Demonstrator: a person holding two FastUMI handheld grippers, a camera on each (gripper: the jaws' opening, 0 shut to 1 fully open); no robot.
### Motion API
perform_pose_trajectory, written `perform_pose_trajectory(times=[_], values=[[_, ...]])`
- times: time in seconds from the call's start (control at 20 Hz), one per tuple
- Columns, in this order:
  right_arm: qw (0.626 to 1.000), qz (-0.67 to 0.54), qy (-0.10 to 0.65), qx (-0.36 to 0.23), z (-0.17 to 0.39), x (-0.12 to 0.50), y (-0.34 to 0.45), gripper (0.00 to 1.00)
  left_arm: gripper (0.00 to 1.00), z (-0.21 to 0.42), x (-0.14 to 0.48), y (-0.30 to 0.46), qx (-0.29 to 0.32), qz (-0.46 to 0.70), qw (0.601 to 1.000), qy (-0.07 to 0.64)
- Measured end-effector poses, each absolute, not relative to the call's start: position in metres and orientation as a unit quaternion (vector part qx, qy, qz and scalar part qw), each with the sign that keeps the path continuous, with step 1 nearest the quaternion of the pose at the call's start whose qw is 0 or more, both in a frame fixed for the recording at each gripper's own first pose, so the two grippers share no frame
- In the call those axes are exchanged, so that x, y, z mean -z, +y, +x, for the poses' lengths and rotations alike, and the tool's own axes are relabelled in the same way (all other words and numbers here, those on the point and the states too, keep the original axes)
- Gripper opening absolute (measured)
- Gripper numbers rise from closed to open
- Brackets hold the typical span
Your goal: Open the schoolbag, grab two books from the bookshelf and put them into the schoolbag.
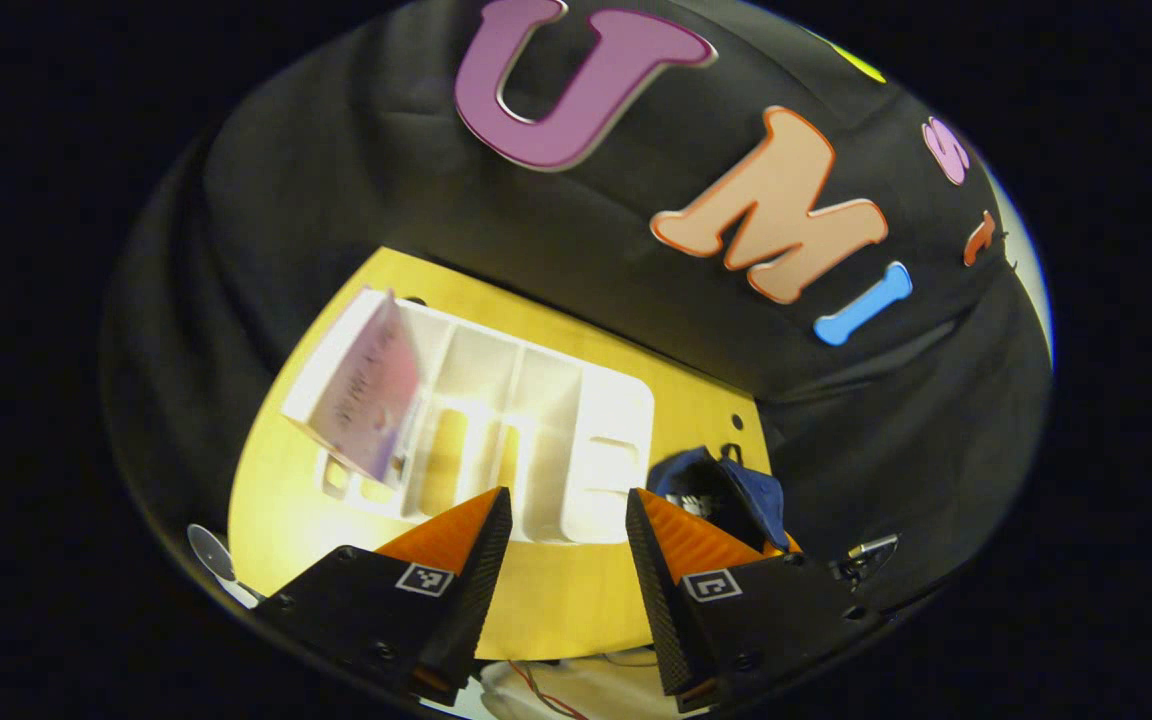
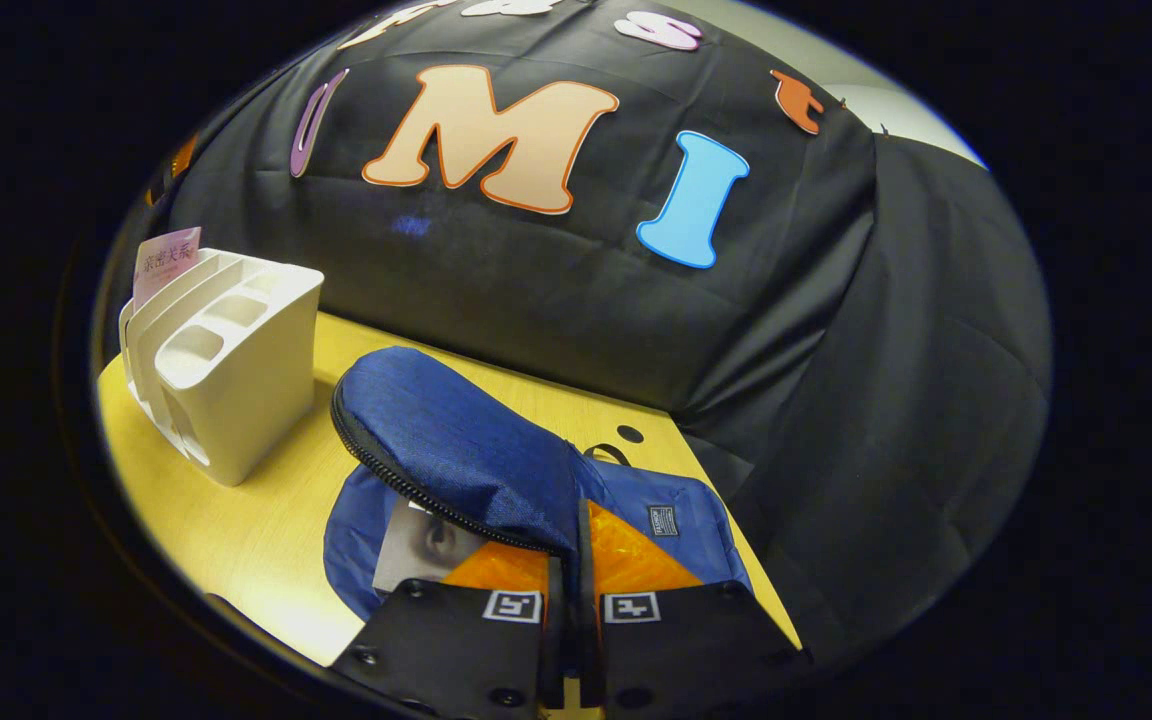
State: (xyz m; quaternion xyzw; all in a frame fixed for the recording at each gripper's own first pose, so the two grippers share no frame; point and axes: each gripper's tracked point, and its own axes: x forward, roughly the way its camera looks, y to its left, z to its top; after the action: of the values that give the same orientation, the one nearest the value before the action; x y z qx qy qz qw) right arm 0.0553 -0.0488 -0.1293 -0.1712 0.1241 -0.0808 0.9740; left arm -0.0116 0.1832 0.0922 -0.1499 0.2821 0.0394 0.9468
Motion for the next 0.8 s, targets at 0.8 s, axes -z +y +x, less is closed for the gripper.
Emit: perform_pose_trajectory(times=[0.8], values=[[0.964, -0.181, 0.15, 0.121, 0.055, 0.138, -0.04, 0.11, 0.67, 0.03, -0.018, 0.345, -0.113, -0.166, 0.913, 0.354]])
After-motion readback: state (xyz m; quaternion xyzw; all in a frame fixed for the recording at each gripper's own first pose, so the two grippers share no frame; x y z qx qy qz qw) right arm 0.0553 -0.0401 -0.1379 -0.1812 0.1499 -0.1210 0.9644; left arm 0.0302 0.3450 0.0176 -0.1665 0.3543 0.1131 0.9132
